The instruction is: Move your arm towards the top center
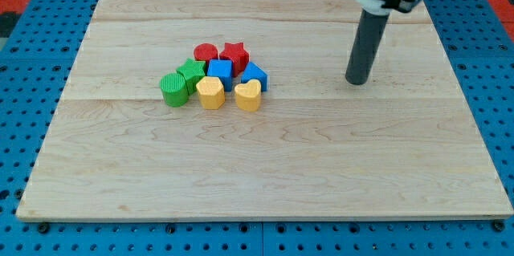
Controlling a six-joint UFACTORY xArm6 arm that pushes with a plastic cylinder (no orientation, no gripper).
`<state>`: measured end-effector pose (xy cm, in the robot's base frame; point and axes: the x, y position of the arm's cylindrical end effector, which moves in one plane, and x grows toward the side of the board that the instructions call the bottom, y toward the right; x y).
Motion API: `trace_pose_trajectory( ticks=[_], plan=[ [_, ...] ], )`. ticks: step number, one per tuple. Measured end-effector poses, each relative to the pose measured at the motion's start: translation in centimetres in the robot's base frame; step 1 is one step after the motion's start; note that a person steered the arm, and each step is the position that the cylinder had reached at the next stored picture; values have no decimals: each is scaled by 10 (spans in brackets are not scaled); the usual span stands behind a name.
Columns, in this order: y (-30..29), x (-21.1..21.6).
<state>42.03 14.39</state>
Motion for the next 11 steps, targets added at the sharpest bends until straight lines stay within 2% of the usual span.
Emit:
trace_pose_trajectory(
  ticks=[1,4,7,11],
  plan=[
    [0,1],
    [-23,-78],
    [-58,-97],
    [-118,-100]
  ],
)
